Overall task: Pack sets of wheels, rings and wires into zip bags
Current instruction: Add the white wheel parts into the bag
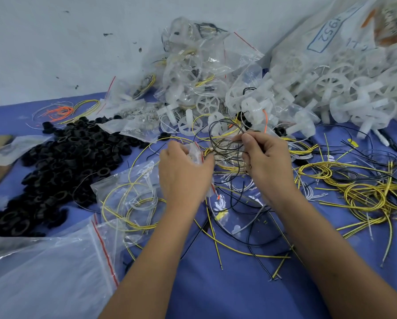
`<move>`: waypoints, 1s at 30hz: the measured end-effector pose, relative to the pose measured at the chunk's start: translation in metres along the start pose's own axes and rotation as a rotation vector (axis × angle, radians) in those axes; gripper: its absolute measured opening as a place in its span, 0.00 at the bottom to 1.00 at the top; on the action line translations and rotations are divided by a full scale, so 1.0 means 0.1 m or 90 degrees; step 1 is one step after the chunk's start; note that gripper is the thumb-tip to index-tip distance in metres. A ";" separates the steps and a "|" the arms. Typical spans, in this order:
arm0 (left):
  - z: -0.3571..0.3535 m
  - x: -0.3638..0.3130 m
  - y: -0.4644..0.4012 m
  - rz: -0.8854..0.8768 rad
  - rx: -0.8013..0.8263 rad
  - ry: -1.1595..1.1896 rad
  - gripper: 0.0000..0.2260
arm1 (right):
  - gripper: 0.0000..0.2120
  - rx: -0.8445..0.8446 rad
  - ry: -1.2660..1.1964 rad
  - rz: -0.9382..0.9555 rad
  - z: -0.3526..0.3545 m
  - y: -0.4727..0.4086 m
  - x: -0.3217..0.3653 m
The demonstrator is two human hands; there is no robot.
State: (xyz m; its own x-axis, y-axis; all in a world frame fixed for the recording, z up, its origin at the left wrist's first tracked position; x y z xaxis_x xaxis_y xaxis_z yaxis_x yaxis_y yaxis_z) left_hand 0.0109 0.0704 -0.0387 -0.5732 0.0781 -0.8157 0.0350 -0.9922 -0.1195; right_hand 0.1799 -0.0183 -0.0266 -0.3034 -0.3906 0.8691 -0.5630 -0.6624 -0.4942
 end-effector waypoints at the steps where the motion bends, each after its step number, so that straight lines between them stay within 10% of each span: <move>1: -0.04 0.05 0.00 -0.007 0.027 -0.045 0.19 | 0.15 0.003 -0.027 -0.014 -0.01 0.00 -0.01; 10: 0.02 0.28 -0.04 0.087 0.070 0.191 0.05 | 0.06 0.115 0.073 -0.010 -0.09 0.04 -0.05; 16: 0.05 0.06 0.05 -0.094 0.087 0.201 0.12 | 0.06 0.210 0.246 0.156 -0.21 0.10 0.16; 21: 0.14 -0.04 0.11 -0.182 0.007 0.171 0.12 | 0.04 0.171 0.123 0.176 -0.17 0.10 0.27; 27: 0.01 0.15 0.03 -0.020 0.070 0.295 0.16 | 0.06 0.100 -0.243 0.019 -0.14 0.05 0.23; 30: -0.02 0.19 0.03 0.021 0.083 0.340 0.14 | 0.08 0.136 -0.177 -0.046 -0.19 0.08 0.12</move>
State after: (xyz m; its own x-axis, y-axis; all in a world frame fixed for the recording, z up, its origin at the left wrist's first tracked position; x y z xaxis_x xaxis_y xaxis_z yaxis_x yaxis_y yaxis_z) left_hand 0.0015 0.0694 -0.0561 -0.0766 0.0516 -0.9957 -0.0754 -0.9961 -0.0458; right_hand 0.1571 -0.0160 -0.0196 -0.0311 -0.4772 0.8782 -0.3934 -0.8019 -0.4497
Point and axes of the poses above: each hand's wrist, its own y-axis away from the middle knuckle, its own z-axis out of the back of the hand, x = y × z, the point moved 7 cm from there along -y, towards the middle knuckle, and after that the axes turned 11 degrees about z, right-handed, at the moved point
